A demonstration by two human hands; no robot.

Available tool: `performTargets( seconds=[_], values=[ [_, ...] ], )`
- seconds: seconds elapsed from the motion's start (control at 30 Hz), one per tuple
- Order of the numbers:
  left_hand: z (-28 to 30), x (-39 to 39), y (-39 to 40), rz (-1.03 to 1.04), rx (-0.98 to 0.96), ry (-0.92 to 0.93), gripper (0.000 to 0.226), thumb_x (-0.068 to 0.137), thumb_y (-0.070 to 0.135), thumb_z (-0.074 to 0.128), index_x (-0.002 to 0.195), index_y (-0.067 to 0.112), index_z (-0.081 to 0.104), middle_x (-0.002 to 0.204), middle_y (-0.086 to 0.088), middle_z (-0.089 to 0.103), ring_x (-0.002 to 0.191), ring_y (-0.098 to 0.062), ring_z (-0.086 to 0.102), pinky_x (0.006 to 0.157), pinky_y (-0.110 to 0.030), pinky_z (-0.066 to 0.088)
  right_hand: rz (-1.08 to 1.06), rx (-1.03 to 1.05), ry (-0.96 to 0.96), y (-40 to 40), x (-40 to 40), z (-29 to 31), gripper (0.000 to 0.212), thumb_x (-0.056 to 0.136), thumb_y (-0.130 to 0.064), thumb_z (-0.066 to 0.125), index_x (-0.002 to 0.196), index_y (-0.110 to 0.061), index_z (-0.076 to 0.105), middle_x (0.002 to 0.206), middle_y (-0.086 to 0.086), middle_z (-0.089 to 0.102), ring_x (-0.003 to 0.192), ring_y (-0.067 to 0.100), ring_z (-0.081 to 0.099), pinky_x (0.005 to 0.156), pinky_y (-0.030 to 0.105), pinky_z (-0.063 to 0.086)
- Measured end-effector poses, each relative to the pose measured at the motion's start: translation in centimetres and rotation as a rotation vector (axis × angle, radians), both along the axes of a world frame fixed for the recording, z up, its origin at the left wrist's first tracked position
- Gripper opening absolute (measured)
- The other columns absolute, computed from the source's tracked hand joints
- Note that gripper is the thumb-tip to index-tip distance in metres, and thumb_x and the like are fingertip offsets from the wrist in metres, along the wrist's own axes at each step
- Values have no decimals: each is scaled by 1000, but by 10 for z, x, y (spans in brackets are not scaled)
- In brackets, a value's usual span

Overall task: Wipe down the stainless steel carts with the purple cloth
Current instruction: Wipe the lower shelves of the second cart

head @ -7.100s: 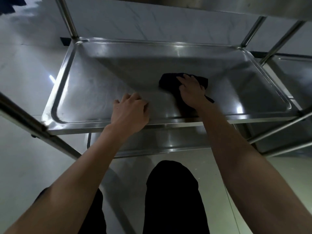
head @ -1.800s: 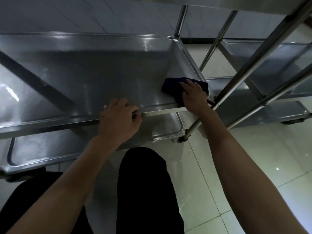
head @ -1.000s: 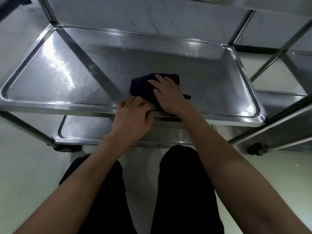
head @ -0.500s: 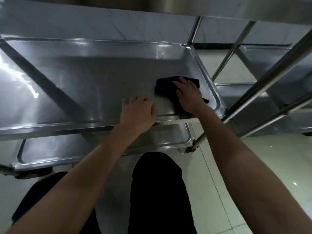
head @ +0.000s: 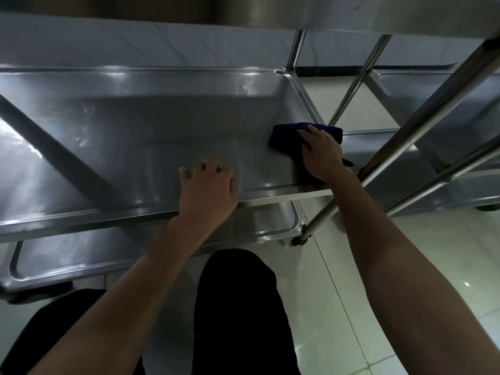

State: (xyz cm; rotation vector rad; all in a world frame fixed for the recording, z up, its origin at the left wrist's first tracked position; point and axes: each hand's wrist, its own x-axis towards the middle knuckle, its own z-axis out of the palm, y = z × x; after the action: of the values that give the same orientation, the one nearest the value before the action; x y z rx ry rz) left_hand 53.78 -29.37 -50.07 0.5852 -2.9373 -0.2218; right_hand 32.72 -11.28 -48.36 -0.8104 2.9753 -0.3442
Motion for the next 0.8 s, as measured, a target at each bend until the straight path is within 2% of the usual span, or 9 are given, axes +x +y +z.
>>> performTargets(
  seconds=[0.13, 0.27, 0.37, 0.5, 0.67, 0.8],
  values=[
    [2, 4, -5, -23, -10, 4, 34, 101, 38, 39, 116, 22, 65, 124, -4, 58, 115, -29, 51, 102, -56, 39, 58, -19, -12, -23, 10, -1, 49, 104, -21, 37, 152, -27, 39, 163, 2, 28, 148, 32, 24, 118, 53, 24],
    [10, 16, -27, -117, 112, 42, 35, 100, 41, 46, 125, 24, 63, 123, -2, 61, 114, -26, 54, 96, -46, 44, 111, -52, -42, -60, 28, -3, 49, 104, -23, 37, 153, -29, 36, 164, 1, 26, 150, 30, 20, 119, 53, 21],
    [13, 38, -57, -24, 116, 120, 35, 96, 39, 53, 125, 23, 65, 121, -3, 64, 113, -28, 55, 90, -44, 46, 137, -49, -82, -86, 39, -4, 50, 105, -26, 35, 154, -33, 33, 165, -1, 22, 151, 28, 15, 120, 55, 18],
    [11, 76, -100, 126, -13, 65, 31, 97, 39, 51, 110, 19, 70, 117, -5, 64, 111, -29, 55, 87, -45, 47, 190, -29, -119, -124, 55, -6, 50, 105, -29, 32, 154, -37, 30, 166, -4, 17, 153, 26, 9, 121, 55, 12],
    [9, 101, -116, 128, 33, 38, 32, 99, 36, 48, 118, 24, 70, 126, -2, 61, 116, -29, 53, 93, -48, 49, 333, 49, -126, -195, 89, -6, 49, 107, -31, 27, 155, -40, 25, 167, -5, 11, 153, 25, 6, 121, 55, 12],
    [5, 113, -112, 120, 1, 73, 35, 101, 35, 44, 123, 23, 68, 128, -6, 61, 116, -29, 56, 99, -47, 46, 467, 2, -125, -252, 134, -10, 48, 106, -32, 29, 153, -42, 28, 166, -6, 13, 152, 24, 6, 120, 56, 11]
  ],
)
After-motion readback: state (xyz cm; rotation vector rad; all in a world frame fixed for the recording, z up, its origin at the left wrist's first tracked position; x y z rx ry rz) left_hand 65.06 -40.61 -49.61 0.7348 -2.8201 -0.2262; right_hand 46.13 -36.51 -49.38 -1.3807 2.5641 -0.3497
